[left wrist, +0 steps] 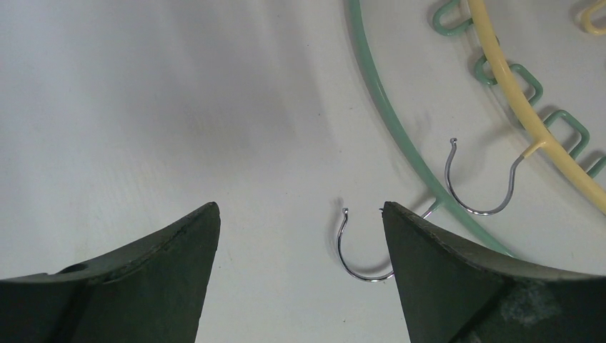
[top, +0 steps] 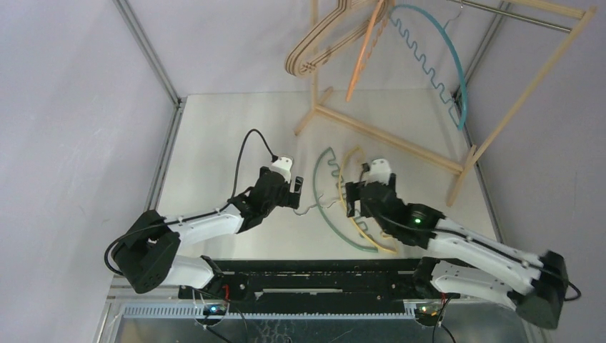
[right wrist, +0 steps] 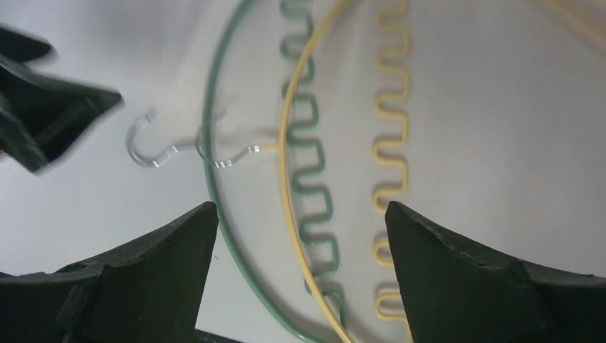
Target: Organize the hangers
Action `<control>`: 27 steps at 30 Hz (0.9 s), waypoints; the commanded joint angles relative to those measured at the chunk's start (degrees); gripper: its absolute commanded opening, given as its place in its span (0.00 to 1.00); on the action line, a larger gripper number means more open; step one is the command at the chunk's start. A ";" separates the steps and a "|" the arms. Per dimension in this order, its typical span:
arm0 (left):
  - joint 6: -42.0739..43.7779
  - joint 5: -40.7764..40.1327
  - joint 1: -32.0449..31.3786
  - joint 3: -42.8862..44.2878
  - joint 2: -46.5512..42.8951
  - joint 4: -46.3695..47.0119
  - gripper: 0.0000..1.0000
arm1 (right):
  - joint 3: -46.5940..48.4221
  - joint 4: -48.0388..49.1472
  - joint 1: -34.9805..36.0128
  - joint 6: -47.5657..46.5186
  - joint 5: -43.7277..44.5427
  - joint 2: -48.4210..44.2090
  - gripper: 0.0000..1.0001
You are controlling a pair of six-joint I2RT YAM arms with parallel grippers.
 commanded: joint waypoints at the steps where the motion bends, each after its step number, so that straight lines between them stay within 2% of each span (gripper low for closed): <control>1: -0.89 0.02 0.36 1.06 -0.19 1.51 0.89 | -1.20 0.31 2.18 4.28 1.16 8.94 0.93; 6: -1.06 -0.10 0.44 0.22 -1.09 1.67 0.89 | -3.93 4.20 0.61 6.13 -2.47 15.39 0.81; 10: -1.11 0.06 0.72 -0.19 -1.38 2.06 0.89 | -6.60 7.74 -0.68 7.10 -8.70 19.07 0.49; 12: -1.19 0.30 0.81 -0.33 -1.28 2.39 0.89 | -7.13 9.08 -0.80 7.33 -10.37 20.83 0.38; 13: -1.22 0.48 0.89 -0.33 -1.02 2.51 0.89 | -7.13 9.57 -0.73 7.24 -10.97 21.56 0.35; 27: -1.21 1.23 1.25 -0.31 -0.20 2.81 0.89 | -7.12 13.03 -2.39 7.76 -11.94 30.15 0.37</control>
